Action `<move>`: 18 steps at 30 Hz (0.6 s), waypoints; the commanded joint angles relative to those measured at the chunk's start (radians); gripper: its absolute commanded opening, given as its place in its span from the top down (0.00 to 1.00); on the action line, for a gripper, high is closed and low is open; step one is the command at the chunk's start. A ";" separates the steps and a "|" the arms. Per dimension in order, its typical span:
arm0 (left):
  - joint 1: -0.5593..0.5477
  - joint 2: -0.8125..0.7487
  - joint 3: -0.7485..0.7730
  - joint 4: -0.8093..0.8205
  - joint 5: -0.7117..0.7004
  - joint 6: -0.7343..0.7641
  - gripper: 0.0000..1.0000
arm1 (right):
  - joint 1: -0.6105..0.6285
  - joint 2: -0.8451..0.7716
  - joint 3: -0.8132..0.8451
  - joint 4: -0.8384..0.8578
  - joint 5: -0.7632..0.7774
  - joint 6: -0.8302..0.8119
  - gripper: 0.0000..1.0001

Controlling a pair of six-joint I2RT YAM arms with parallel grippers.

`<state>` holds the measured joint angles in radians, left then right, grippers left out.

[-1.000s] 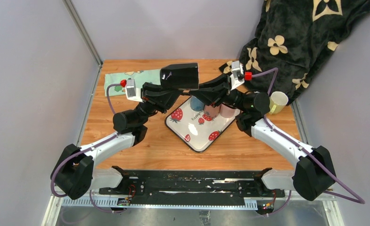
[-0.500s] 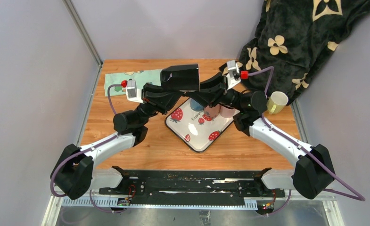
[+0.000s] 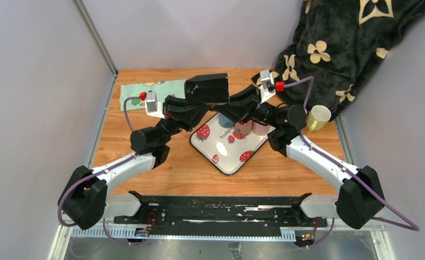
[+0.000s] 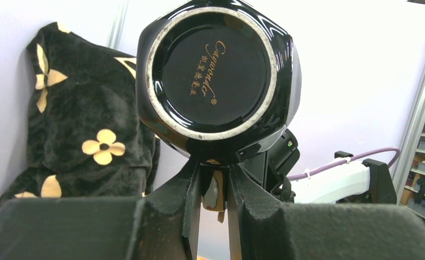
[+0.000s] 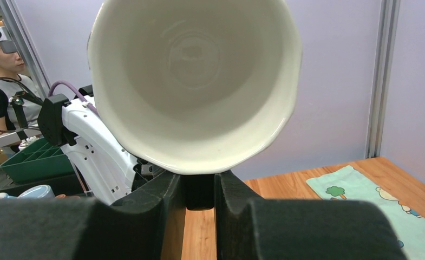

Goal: Turn the mug right side up
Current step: Turn over the cup on the tray.

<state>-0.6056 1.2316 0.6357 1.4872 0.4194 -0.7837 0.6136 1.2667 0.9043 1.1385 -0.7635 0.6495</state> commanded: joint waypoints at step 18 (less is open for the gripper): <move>-0.015 -0.026 0.012 0.058 0.016 0.032 1.00 | 0.014 -0.025 -0.004 0.098 0.090 0.040 0.62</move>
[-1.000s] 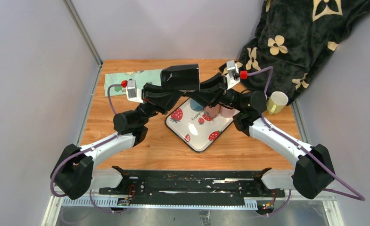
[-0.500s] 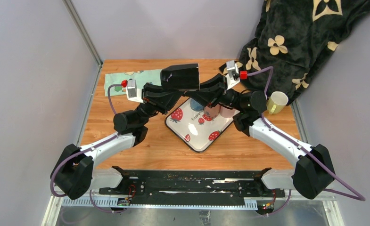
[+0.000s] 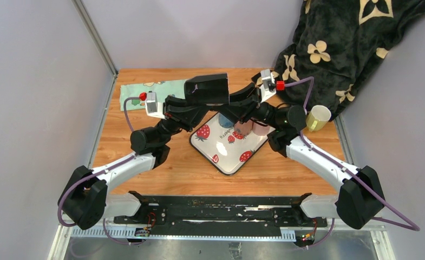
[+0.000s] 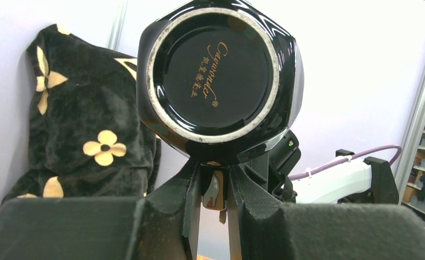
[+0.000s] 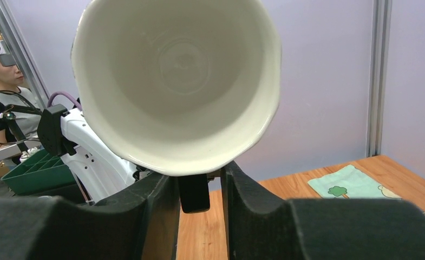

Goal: Turn the mug right side up
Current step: Turn over the cup on the tray.

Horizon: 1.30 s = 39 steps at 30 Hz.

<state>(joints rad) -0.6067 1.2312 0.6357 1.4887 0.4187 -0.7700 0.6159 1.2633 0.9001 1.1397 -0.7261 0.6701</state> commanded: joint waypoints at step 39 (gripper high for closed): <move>-0.014 -0.012 -0.024 0.056 0.008 0.036 0.41 | 0.012 -0.161 -0.012 -0.119 0.092 -0.133 1.00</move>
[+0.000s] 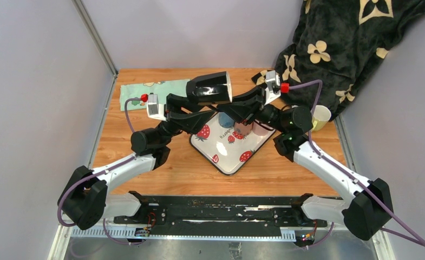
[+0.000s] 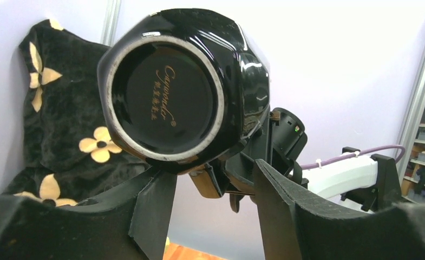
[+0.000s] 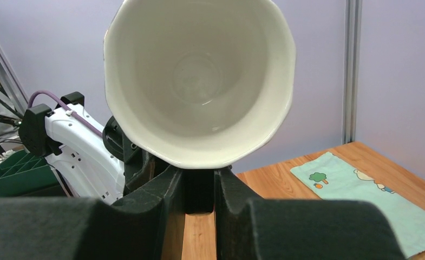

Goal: Turn the mug right side up
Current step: Turn over the cup on the tray, then place the cup at the corner of the board.

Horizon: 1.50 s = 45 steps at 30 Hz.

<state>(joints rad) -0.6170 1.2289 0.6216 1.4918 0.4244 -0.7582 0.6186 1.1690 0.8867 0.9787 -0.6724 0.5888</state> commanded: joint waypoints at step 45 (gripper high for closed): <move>-0.003 -0.218 0.018 -0.977 -0.176 0.679 0.25 | 0.008 -0.439 0.053 -0.955 0.856 -0.572 1.00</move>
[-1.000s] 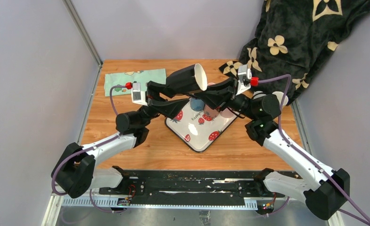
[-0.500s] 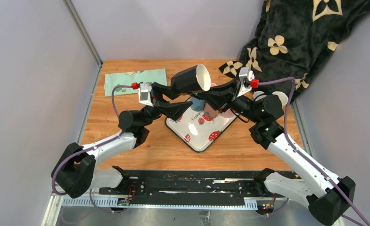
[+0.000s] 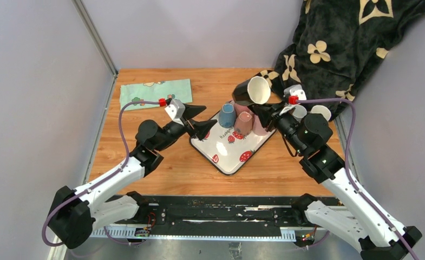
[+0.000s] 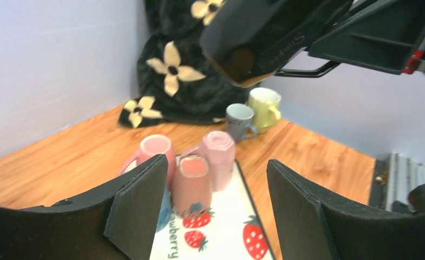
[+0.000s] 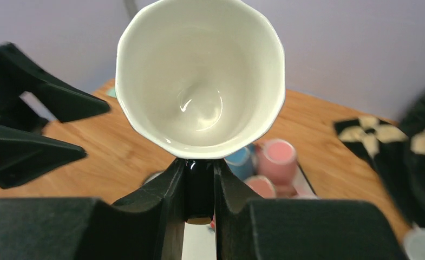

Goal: Turn the mug right side up
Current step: Place the cup at the corner of the board.

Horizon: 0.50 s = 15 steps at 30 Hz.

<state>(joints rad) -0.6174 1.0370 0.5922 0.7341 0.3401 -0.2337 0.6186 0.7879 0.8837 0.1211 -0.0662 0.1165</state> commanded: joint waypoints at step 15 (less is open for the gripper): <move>-0.002 -0.065 0.092 -0.478 -0.142 0.314 0.24 | -0.156 -0.112 0.035 -0.438 0.676 -0.096 1.00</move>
<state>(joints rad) -0.6174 0.9905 0.6327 0.3443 0.2260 0.0254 0.5549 0.6884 0.8837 -0.3107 0.5106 -0.0055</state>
